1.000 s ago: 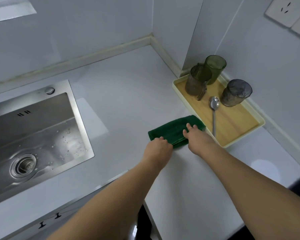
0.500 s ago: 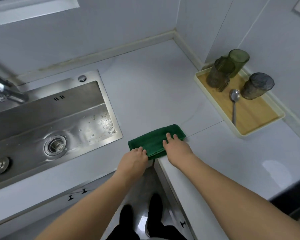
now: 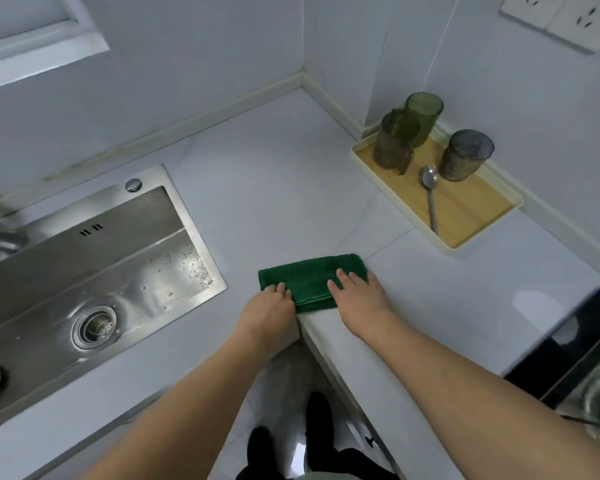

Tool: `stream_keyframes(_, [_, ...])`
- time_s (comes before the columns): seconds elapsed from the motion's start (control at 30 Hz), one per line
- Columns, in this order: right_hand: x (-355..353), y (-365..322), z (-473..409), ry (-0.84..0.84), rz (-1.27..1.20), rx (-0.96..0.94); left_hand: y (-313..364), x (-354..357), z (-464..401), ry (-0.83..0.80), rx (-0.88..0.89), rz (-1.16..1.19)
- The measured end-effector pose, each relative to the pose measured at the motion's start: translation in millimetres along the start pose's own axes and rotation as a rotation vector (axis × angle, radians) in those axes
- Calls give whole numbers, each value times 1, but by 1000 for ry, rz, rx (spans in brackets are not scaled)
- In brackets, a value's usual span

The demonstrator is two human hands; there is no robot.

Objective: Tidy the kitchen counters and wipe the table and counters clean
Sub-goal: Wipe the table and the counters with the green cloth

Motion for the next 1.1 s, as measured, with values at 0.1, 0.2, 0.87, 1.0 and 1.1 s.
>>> stream_keyframes(0.1, [15, 36, 13, -21, -47, 136, 25, -10, -34, -4, 123, -120])
stream_keyframes(0.2, [33, 67, 28, -77, -121, 263, 58, -21, -63, -37, 222, -201])
stream_keyframes(0.87, [48, 145, 15, -120, -561, 665, 131, -96, -189, -45, 672, -413])
stream_keyframes(1.0, [52, 129, 18, -125, -615, 693, 125, -93, -185, -42, 691, -399])
stream_keyframes(1.1, [54, 115, 24, -106, -655, 696, 117, -85, -176, -65, 698, -365])
Point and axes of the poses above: each hand's wrist, its own z-axis away from the middle knuckle, its own x-axis out of the palm, y = z × x, the point moved 5 cm from there along -z, towards the middle knuckle, and after that the axes turned 1 degree about z, right-handed, at the moved point
